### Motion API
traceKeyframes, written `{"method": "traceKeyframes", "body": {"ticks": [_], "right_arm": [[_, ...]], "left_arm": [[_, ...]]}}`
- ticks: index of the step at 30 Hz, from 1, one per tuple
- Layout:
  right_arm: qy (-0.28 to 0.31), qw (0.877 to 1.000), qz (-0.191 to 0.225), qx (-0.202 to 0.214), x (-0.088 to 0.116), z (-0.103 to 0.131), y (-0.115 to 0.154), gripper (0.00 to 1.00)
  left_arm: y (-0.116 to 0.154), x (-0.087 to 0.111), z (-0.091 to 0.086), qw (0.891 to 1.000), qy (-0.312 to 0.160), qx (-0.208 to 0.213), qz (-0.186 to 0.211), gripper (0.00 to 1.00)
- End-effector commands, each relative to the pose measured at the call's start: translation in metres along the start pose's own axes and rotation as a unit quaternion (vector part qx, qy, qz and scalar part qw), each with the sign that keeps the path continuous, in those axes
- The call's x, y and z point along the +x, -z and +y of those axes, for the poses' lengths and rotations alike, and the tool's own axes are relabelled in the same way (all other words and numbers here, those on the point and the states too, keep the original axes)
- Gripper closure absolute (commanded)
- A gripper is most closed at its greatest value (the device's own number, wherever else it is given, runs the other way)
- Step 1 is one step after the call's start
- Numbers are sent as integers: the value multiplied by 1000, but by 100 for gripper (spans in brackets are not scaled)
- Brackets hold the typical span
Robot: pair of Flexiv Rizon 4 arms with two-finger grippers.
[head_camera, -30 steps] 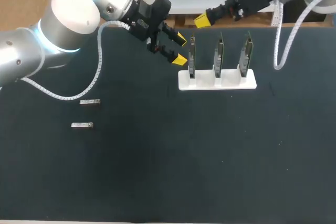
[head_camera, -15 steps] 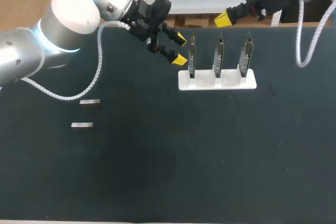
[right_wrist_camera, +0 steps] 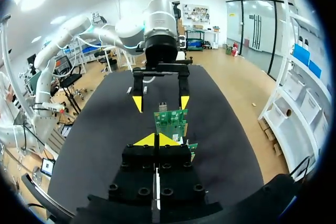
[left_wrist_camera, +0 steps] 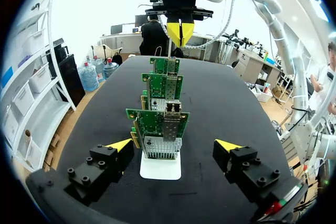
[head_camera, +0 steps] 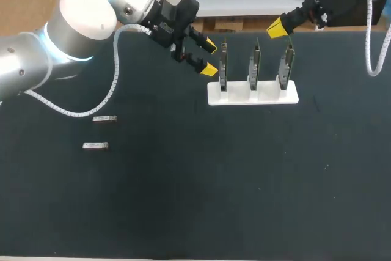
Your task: Pick up the optical module with the left hand, and insert it into the network port with the right hand.
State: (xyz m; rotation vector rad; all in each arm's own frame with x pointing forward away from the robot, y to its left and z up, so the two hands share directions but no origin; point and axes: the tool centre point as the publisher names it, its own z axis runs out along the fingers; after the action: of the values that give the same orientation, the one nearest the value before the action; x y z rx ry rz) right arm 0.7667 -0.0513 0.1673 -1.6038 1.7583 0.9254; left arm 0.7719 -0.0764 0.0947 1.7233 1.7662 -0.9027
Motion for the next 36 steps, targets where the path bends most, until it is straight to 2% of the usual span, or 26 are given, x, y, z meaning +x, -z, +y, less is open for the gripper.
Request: {"method": "traceKeyframes", "body": {"ticks": [1,14,33,34,35,36], "right_arm": [[2,1000,7,0,2,-2,-4,100],[7,1000,14,-14,10,-10,-3,100],[4,1000,17,-8,14,-8,-7,100],[4,1000,21,-7,14,-8,-7,88],[1,1000,23,-3,14,-8,-7,0],[1,1000,23,-3,14,-8,-7,0]], "left_arm": [[0,-1,1,1000,1,1,2,0],[0,-1,1,1000,1,1,2,0],[0,-1,1,1000,1,1,2,0],[0,-1,1,1000,1,1,2,0],[0,-1,1,1000,1,1,2,0],[0,-1,1,1000,1,1,2,0]]}}
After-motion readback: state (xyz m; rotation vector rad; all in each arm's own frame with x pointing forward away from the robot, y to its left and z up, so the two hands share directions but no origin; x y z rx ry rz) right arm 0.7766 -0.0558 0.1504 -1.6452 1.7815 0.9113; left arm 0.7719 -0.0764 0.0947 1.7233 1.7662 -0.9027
